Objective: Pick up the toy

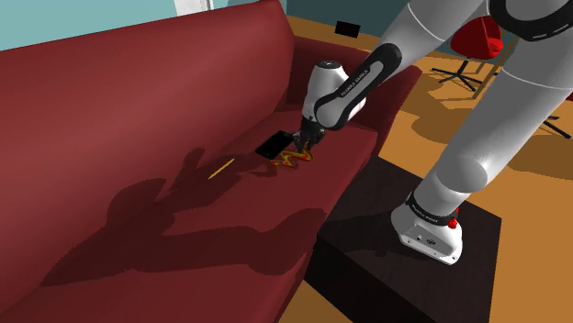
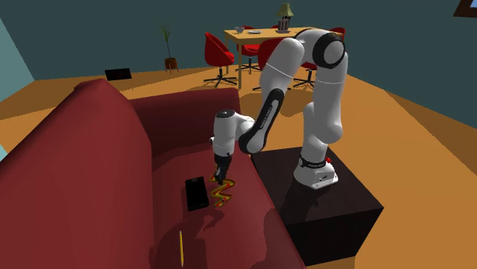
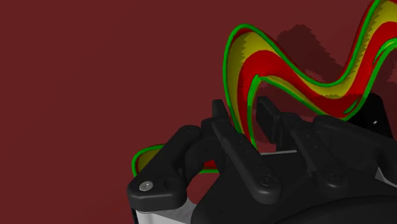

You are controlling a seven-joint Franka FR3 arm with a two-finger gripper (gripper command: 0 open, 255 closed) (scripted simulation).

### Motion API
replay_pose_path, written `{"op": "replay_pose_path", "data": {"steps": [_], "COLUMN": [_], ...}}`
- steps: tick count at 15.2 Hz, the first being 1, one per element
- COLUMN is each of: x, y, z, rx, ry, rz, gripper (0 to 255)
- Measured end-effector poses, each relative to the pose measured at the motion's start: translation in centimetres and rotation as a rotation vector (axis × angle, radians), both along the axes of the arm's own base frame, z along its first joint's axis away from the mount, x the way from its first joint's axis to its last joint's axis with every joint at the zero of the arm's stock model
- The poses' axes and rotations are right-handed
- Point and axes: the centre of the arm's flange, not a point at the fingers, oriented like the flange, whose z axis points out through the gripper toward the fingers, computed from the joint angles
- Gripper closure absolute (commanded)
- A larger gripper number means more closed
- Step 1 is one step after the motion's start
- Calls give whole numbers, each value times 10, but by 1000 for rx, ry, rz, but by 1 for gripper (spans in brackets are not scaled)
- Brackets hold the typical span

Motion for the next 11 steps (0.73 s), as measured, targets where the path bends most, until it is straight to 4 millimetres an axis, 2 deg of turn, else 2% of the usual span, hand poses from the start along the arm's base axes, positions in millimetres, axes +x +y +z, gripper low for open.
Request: {"op": "replay_pose_path", "data": {"steps": [11], "x": [2], "y": [0], "z": [56], "rx": [0], "ry": [0], "rz": [0], "gripper": [255]}}
